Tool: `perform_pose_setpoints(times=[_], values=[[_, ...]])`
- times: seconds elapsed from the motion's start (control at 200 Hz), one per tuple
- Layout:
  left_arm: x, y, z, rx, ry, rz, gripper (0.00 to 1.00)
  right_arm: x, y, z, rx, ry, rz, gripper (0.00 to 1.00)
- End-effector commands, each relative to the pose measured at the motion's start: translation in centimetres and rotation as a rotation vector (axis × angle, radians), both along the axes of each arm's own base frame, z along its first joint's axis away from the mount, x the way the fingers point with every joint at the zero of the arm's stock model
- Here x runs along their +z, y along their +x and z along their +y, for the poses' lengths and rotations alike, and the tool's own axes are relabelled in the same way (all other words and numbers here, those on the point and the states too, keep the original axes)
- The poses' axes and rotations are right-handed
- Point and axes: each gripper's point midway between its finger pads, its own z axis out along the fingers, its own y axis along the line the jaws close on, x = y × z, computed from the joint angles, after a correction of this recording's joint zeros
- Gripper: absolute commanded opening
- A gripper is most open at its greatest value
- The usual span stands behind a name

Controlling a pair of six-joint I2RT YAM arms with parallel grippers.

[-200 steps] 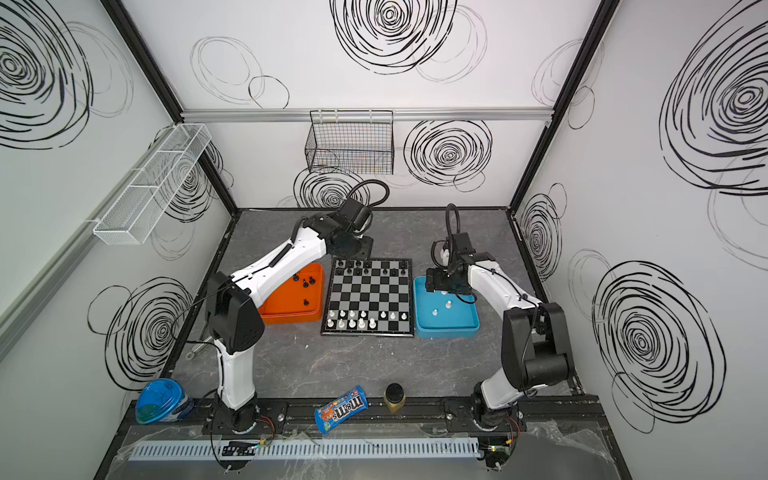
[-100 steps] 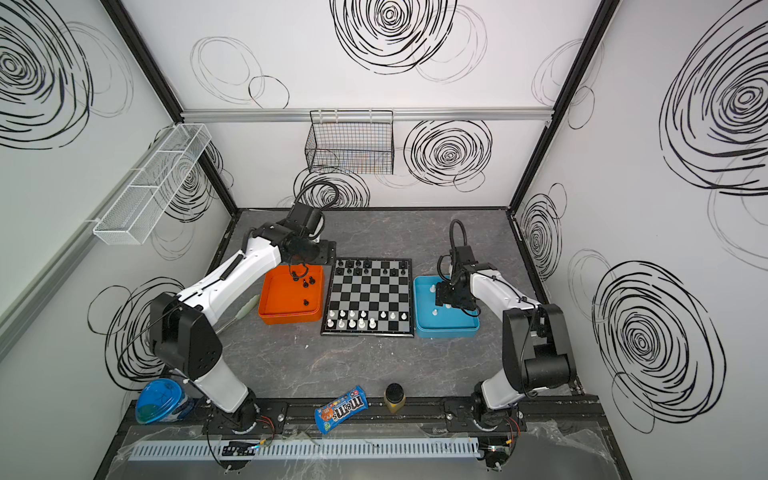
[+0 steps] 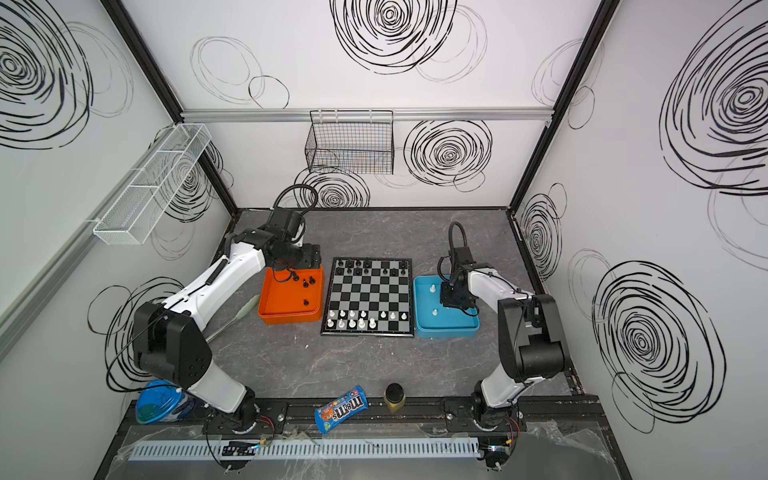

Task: Set up the chess pieces on the board

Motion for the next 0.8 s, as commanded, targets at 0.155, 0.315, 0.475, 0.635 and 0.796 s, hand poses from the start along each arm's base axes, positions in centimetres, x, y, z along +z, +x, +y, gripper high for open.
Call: perform_pose_setpoints(times=[0.155,0.315,0.475,0.635,0.796], values=[[0.2,0.5,0.0,-0.009,-0.016,-0.028,0.89,0.1,0.9,-0.5,-0.009,-0.026,-0.021,0.23],[-0.2,0.5,-0.1,-0.011,-0.017,-0.021,0.89,-0.2,1.0,-0.5,0.000,-0.022,-0.018,0.20],[-0.4,0.6,-0.1,-0.009,-0.016,-0.017,0.89,0.0,1.2,-0.3,0.007,-0.015,-0.022,0.15],[-0.6,0.7,-0.2,-0.008,-0.020,-0.012,0.89,0.8,1.4,-0.2,0.015,-0.013,-0.031,0.11],[-0.7,0.8,-0.4,-0.008,-0.029,-0.012,0.89,2.7,1.5,0.1,0.032,-0.015,-0.053,0.09]])
